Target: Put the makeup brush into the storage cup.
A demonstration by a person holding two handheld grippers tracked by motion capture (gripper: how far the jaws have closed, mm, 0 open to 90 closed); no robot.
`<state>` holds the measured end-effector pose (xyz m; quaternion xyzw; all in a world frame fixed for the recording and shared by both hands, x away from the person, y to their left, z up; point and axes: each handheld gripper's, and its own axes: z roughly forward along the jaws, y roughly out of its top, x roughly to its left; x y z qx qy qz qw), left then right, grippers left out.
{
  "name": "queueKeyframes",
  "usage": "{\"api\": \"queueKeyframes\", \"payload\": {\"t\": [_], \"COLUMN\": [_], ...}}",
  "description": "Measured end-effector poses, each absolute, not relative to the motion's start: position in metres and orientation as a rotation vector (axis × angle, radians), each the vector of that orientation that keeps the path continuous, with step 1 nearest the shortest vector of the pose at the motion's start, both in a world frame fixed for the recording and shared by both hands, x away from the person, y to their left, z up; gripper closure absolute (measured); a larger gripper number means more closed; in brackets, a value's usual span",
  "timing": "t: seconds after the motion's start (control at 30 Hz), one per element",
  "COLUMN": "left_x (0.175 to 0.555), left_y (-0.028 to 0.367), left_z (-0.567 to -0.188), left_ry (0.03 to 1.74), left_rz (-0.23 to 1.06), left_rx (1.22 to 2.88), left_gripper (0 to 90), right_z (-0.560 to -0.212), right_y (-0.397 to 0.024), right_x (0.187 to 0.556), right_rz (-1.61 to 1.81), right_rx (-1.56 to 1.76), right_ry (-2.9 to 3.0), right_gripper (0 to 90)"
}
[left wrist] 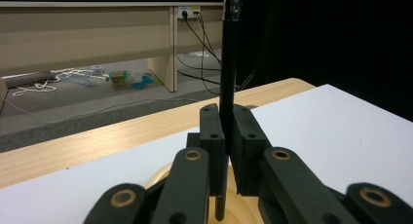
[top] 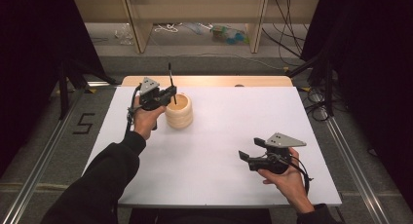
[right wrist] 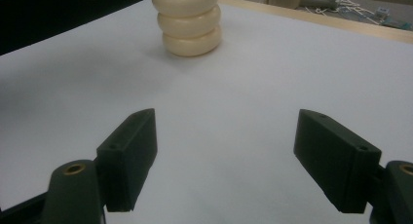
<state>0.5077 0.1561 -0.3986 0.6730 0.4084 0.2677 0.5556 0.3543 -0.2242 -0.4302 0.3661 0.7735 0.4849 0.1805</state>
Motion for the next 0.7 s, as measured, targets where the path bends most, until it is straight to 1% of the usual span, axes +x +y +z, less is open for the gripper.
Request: {"api": "queueKeyframes", "payload": {"t": [0.7], "left_x": [0.514], "left_y": [0.148], "left_z": [-0.411], "left_ry": [0.971], "left_rz": [0.615], "left_rx": [1.651], "left_gripper": [84.9], "right_z": [-0.430], "right_y": [-0.224], "right_x": [0.354], "right_rz": [1.373], "right_rx": [1.033], "right_ry": [2.186], "right_gripper": [25.1]}}
